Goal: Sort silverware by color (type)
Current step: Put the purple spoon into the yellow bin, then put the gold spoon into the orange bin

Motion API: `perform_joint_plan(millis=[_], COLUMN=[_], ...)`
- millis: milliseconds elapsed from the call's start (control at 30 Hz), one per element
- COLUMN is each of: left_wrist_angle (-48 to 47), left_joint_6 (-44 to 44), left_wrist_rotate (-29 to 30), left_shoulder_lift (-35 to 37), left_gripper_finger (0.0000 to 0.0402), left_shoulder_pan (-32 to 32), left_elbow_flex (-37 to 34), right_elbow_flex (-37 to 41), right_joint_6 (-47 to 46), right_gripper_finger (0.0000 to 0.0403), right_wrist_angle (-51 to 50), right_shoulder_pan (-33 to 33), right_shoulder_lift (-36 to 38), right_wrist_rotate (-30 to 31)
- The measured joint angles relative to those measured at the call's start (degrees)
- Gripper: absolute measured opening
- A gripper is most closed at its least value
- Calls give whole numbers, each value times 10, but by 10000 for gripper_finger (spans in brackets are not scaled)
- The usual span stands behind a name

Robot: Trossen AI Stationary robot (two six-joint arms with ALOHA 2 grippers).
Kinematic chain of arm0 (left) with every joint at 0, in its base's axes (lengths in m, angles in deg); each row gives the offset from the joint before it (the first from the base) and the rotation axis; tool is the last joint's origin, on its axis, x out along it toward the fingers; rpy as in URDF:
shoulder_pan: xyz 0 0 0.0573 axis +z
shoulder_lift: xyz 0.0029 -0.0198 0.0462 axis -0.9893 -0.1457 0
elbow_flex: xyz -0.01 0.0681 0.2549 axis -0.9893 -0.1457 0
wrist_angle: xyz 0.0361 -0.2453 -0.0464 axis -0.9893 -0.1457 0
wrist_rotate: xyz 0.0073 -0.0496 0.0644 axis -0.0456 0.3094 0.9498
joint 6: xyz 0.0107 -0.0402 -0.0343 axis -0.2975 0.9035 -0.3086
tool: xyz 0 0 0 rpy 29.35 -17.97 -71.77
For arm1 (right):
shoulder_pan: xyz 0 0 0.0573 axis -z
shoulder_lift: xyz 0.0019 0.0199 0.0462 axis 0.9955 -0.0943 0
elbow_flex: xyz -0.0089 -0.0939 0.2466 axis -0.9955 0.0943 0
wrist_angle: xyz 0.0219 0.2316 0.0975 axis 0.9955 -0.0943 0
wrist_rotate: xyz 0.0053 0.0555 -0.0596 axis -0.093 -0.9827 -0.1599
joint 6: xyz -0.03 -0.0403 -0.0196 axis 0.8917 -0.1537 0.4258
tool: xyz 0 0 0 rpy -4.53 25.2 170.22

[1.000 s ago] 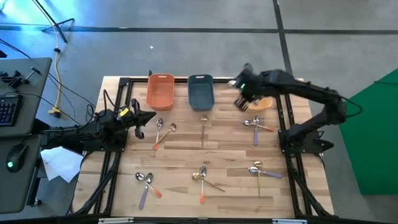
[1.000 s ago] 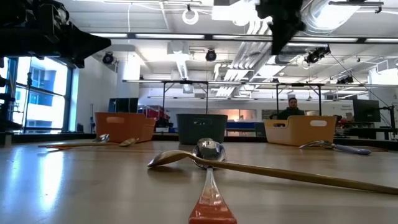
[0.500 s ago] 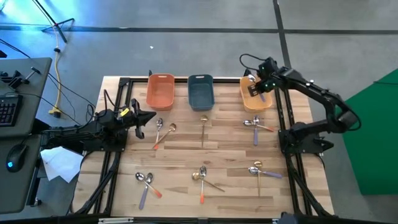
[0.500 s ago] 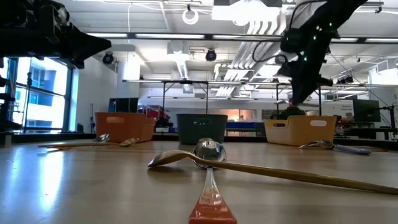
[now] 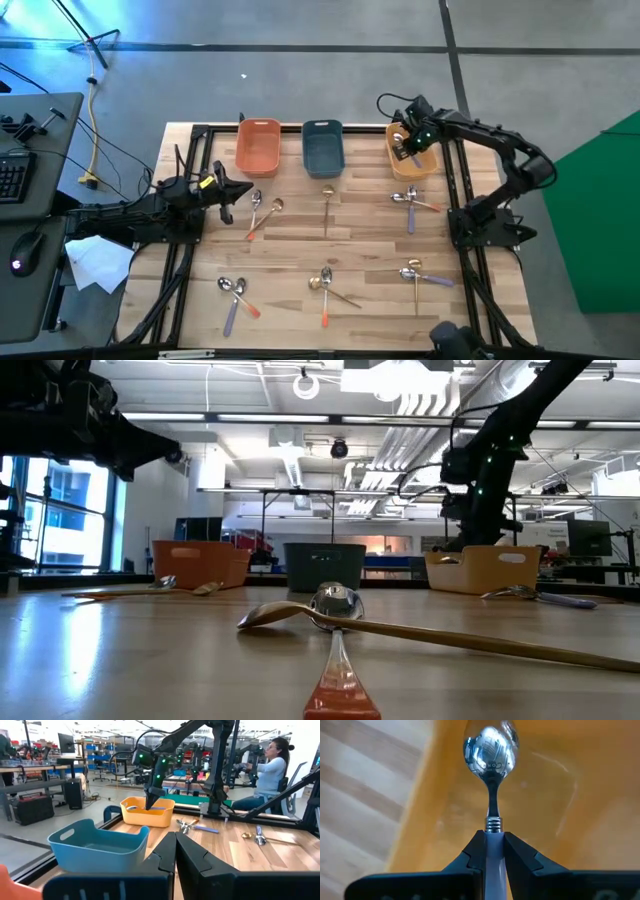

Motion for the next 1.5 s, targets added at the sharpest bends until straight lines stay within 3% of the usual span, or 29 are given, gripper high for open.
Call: perform_joint_plan(millis=[433,600,800,933,1067,1200,1500], left_wrist_angle=[-15,-14,-14,-10,-11,-31,-90], left_joint_6=[-23,-16,-1,22,50,61,67], left_wrist_rotate=[1,19,8,2,-20,-36,-62], left_shoulder_lift=[0,0,0,0,-11,-51,-229], left_gripper_finger=[0,0,0,0,0,0,0], left_shoulder_pan=[0,0,0,0,0,0,-1], left_elbow_flex=[0,0,0,0,1,20,114], right_elbow_flex=[0,-6,-71,-135,-156,-117,77], right_joint_6=[15,26,21,50,92,97,52], right_gripper_finger=[37,70,125,122,78,11,6], right_wrist_angle=[5,0,-44,-103,-99,-15,248], right_shoulder_pan=[28,27,17,-8,-41,-72,-197], right_shoulder_lift=[-60,-59,-59,-54,-9,72,251], right_wrist_rotate=[1,1,56,77,49,12,-11])
